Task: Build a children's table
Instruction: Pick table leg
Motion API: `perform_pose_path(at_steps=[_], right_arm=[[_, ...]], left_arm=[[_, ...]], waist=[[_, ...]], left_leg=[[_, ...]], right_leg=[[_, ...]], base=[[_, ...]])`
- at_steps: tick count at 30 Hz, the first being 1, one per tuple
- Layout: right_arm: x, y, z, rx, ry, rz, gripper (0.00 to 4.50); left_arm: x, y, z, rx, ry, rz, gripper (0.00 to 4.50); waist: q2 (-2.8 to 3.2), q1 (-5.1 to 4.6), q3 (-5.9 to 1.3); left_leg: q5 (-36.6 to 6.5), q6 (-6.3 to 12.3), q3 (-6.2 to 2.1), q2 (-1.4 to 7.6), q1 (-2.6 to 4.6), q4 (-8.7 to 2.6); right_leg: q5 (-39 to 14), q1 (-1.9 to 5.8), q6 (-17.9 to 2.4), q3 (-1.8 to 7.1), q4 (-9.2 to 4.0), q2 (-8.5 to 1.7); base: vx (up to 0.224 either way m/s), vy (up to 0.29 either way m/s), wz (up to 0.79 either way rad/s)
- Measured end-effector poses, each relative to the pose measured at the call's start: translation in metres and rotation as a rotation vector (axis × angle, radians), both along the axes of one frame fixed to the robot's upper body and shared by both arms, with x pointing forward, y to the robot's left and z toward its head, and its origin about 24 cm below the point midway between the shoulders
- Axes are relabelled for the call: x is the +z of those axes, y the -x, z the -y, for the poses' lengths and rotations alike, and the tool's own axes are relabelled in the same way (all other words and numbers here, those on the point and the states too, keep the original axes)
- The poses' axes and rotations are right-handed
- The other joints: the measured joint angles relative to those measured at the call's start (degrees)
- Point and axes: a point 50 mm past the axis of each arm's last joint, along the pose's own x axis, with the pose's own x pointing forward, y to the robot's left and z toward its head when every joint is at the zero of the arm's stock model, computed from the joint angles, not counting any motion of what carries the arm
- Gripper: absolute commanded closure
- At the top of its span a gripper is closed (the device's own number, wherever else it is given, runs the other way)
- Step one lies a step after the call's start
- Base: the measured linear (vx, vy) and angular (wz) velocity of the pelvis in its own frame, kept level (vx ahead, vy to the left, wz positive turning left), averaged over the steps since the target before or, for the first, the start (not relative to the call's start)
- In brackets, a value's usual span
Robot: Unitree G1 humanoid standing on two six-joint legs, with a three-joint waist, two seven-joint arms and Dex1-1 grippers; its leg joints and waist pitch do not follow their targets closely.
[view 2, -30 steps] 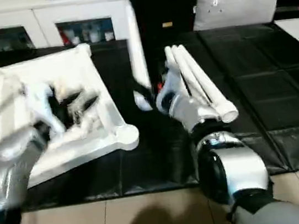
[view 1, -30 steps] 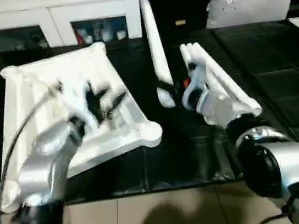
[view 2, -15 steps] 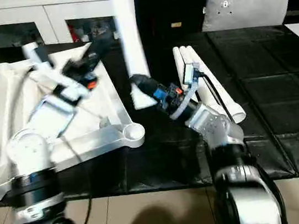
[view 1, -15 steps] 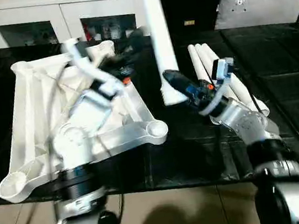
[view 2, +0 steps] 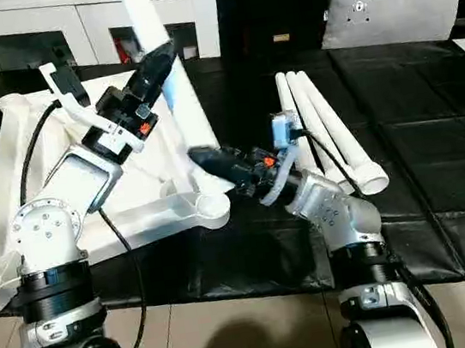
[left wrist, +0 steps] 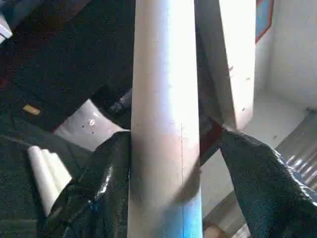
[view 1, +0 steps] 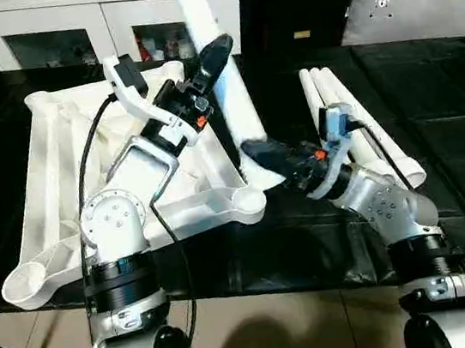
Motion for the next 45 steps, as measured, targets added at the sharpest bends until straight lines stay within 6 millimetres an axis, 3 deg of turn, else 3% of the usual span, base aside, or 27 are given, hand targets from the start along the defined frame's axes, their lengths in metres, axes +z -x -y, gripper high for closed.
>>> perform_pose_path(at_steps=[6,12,27,29,32,36,40,45], right_arm=[[-0.004,-0.004,-0.013,-0.089,0.179,0.102,1.91],[-0.002,-0.006,-0.018,-0.147,0.217,0.166,1.94],[-0.002,-0.008,-0.019,-0.183,0.281,0.212,1.94],[-0.001,-0.009,-0.020,-0.179,0.281,0.206,1.24],[0.000,-0.010,-0.016,-0.202,0.267,0.175,1.24],[0.011,-0.014,0.004,-0.264,0.183,0.172,0.76],[0.018,-0.019,0.019,-0.402,0.115,0.154,0.37],[0.022,-0.019,0.032,-0.400,0.122,0.112,0.35]], left_arm=[[-0.005,0.000,0.005,0.057,-0.123,0.015,1.98],[-0.002,0.000,0.006,0.109,-0.150,0.041,2.49],[-0.002,0.000,0.002,0.156,-0.228,0.105,2.65],[-0.002,-0.001,0.001,0.165,-0.226,0.107,2.66],[-0.001,-0.002,-0.005,0.197,-0.231,0.110,2.66],[-0.001,-0.005,-0.020,0.255,-0.238,0.113,2.68],[-0.001,-0.005,-0.020,0.255,-0.241,0.116,2.68],[0.000,-0.005,-0.021,0.250,-0.244,0.120,2.68]], waist=[[0.00,0.00,0.00],[0.00,-0.10,0.00],[-0.01,-0.36,0.01],[-0.01,-0.60,0.01],[-0.01,-1.02,0.01],[-0.01,-1.55,0.01],[-0.01,-1.58,0.01],[0.00,-1.63,0.01]], left_leg=[[0.00,-0.08,-0.02,0.00,-0.03,-0.02],[0.00,-0.08,-0.03,0.00,-0.05,-0.04],[0.01,-0.08,-0.02,0.00,-0.04,-0.03],[0.01,-0.08,-0.02,0.00,-0.04,-0.03],[0.01,-0.08,-0.02,0.00,-0.04,-0.03],[0.02,-0.07,-0.02,-0.01,-0.04,-0.03],[0.02,-0.06,-0.01,0.00,-0.04,-0.03],[0.02,-0.06,-0.02,-0.01,-0.04,-0.03]], right_leg=[[-0.01,0.00,0.02,-0.05,-0.02,-0.02],[-0.01,0.00,0.02,-0.07,-0.04,-0.03],[0.00,0.00,0.01,-0.07,-0.02,-0.02],[0.00,0.00,0.01,-0.07,0.00,-0.02],[0.00,0.01,0.01,-0.07,0.00,-0.03],[0.00,0.01,0.02,-0.08,-0.01,-0.04],[0.00,0.01,0.02,-0.08,0.00,-0.05],[0.00,0.02,0.01,-0.08,0.00,-0.04]], base=[[0.000,0.000,0.00],[0.000,0.000,0.00],[0.000,0.000,0.00],[0.000,0.000,0.00],[0.000,0.000,0.00],[0.000,0.000,0.00],[0.000,0.000,0.00],[0.000,0.000,0.00]])
